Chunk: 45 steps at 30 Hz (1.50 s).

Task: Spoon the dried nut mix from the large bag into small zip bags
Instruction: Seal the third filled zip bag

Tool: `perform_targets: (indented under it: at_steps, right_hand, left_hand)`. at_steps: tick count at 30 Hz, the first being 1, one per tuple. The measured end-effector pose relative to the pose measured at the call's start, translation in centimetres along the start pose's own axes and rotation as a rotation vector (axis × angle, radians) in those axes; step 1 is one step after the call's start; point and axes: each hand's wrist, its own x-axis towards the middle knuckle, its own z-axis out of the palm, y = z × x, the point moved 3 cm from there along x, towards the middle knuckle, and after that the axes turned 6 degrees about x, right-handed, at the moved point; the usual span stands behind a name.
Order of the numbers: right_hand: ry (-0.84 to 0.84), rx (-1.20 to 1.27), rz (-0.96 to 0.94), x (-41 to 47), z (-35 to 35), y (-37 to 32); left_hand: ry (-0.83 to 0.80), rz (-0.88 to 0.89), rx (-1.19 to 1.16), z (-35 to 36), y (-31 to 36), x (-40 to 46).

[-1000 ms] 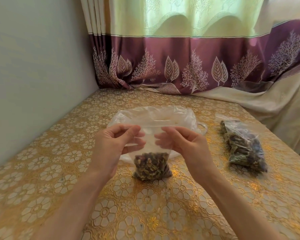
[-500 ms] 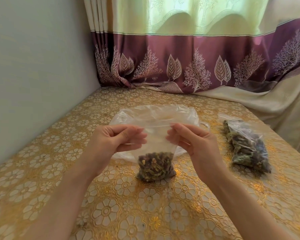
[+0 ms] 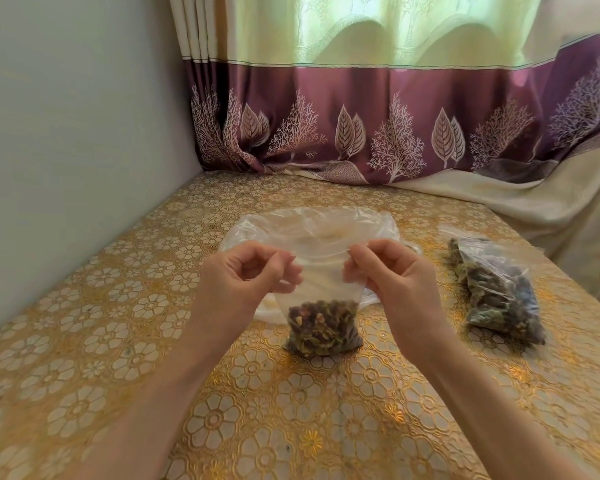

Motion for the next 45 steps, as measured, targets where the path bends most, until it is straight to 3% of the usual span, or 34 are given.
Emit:
perform_targets:
  at_steps: [17,45]
  right_hand:
    - [-0.127,-0.284,-0.151,-0.5,0.9,-1.0]
    - [-0.179,-0.260,-0.144,-0.6,1.1,-1.4]
  left_hand:
    - [-0.017,0.112,0.173,0.4,0.6,-0.3]
    - [-0.081,0.122,0.253,0.9,1.3,-0.5]
